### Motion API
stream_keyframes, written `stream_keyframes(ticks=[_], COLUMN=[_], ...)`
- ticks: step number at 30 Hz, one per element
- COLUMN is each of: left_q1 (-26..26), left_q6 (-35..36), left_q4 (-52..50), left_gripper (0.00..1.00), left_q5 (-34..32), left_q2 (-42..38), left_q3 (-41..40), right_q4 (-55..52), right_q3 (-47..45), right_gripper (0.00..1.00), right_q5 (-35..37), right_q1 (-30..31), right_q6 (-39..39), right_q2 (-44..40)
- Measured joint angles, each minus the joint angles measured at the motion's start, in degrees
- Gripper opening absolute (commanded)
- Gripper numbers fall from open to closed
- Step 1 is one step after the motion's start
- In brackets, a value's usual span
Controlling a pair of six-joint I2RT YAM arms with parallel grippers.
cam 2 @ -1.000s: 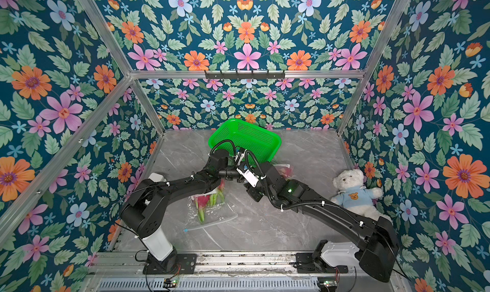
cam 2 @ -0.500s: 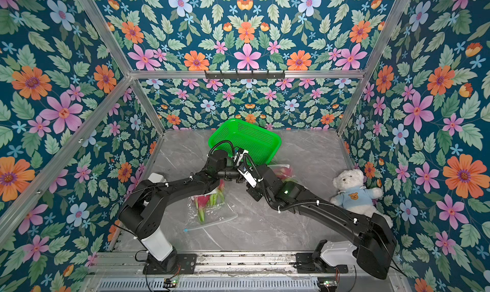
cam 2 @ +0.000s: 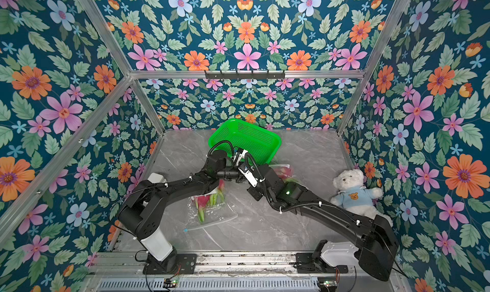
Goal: Open the zip-top bag and take out the dragon fruit
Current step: Unzip the zipper on the zipper food storage bag.
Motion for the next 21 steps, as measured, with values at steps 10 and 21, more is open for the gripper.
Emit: stream_keyframes(ticks=[10, 21], left_q1=[1.3, 4.8], left_q6=[5.5, 35.0], left_q4=[-1.2, -12.2], left_gripper=[0.59, 0.73], left_q5=[0.7, 2.2], left_q2=[-1.0, -6.8], left_q3=[-0.7, 0.2], right_q4=[-0.3, -0.7], right_q3=[-0.8, -2.4], right_gripper=[0.0, 0.0], right_q5=[-8.5, -26.4], right_q1=[-8.4, -18.4], right_q6=[4.8, 11.8], right_q2=[-4.3, -6.4])
